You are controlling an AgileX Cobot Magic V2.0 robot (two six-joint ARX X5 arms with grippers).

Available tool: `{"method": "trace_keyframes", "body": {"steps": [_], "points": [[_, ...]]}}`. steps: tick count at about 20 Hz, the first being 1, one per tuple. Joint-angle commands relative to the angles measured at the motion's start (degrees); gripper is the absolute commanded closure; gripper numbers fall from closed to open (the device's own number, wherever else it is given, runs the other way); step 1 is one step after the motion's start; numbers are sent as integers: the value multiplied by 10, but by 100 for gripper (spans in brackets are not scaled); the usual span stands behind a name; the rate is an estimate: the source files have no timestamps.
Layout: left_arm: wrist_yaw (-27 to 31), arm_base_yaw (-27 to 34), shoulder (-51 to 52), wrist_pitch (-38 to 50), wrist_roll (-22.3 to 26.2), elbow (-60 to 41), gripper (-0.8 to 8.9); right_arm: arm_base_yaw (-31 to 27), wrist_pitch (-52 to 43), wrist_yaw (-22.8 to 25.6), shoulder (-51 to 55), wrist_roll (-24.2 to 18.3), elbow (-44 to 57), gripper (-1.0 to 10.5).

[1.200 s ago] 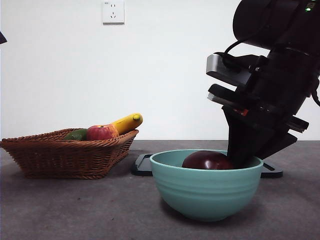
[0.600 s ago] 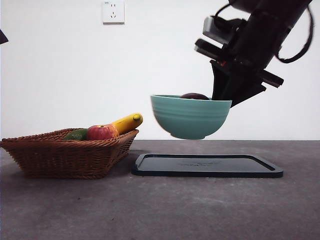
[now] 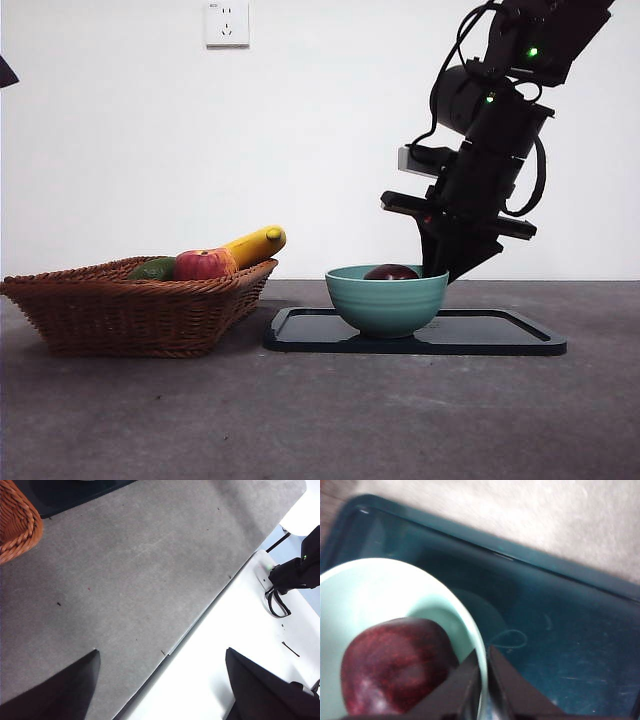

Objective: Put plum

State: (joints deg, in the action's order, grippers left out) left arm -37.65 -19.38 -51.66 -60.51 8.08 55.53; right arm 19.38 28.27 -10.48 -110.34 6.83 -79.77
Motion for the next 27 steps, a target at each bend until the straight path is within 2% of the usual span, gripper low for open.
{"method": "trace_keyframes", "body": {"steps": [1, 5, 7, 10, 13, 17, 21, 24, 27], "points": [[-3, -3, -3, 5, 6, 6, 412, 0, -5, 0, -11, -4, -14, 940], [-3, -3, -3, 6, 6, 6, 412, 0, 8, 1, -11, -4, -14, 916], [-3, -3, -3, 5, 6, 6, 412, 0, 8, 1, -9, 5, -14, 745], [-3, -3, -3, 5, 6, 6, 412, -4, 12, 18, 21, 5, -14, 730], [-3, -3, -3, 5, 6, 6, 412, -15, 32, 30, 105, 2, -14, 731], [-3, -3, -3, 5, 6, 6, 412, -15, 122, -5, 251, -14, -14, 731], [-3, -3, -3, 5, 7, 6, 412, -14, 206, -27, 352, -16, -4, 731], [-3, -3, -3, 5, 7, 6, 412, -6, 213, -59, 419, -16, 52, 731], [-3, -3, -3, 6, 7, 6, 412, 14, 212, -63, 499, -16, 144, 731]]}}
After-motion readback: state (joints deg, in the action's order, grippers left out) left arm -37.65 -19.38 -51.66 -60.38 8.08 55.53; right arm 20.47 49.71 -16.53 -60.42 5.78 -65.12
